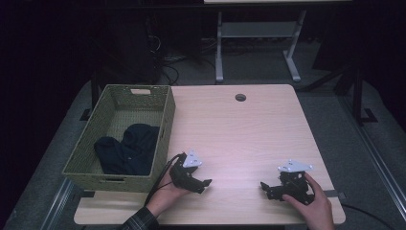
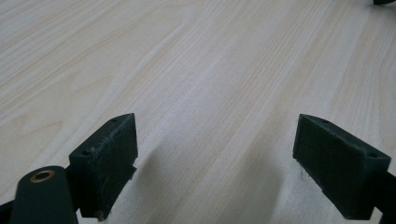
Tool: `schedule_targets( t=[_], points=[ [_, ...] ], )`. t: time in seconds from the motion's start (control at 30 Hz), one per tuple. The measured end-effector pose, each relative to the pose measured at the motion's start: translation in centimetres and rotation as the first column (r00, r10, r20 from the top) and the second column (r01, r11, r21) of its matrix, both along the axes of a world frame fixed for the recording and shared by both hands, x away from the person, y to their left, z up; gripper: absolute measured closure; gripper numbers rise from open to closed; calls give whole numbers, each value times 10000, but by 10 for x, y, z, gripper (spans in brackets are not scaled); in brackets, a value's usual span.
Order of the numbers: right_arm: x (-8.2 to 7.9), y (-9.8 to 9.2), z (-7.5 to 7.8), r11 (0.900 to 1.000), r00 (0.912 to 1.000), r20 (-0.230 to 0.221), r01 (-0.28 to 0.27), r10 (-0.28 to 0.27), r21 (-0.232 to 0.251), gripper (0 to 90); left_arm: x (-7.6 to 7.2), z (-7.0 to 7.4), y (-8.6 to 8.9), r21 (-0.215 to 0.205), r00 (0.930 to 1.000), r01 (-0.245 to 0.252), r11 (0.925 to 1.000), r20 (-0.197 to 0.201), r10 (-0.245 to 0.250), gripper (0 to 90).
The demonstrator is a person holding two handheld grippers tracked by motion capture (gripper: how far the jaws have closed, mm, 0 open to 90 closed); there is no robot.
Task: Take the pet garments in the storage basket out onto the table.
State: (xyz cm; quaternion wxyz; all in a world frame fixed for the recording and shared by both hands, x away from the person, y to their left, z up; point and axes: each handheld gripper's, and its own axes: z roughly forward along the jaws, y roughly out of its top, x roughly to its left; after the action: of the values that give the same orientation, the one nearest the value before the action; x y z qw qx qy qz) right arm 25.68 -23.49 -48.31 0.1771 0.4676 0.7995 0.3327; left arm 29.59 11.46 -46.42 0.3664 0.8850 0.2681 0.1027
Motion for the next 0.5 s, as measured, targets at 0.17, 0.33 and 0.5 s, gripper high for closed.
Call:
schedule_targets(
  t=[0.17, 0.33, 0.5],
  points=[
    [0, 0, 0, 10000, 10000, 1, -2, 2, -1, 0, 1, 3, 0, -34, 10000, 0, 10000, 56, 1, 134],
    [0, 0, 0, 10000, 10000, 3, -1, 1, -1, 0, 1, 6, 1, -120, 9999, -5, 9999, 107, 6, 135],
    [0, 0, 0, 10000, 10000, -5, 3, -3, 2, 0, 1, 7, 1, -181, 10000, 3, 9998, 73, -2, 135]
  ],
)
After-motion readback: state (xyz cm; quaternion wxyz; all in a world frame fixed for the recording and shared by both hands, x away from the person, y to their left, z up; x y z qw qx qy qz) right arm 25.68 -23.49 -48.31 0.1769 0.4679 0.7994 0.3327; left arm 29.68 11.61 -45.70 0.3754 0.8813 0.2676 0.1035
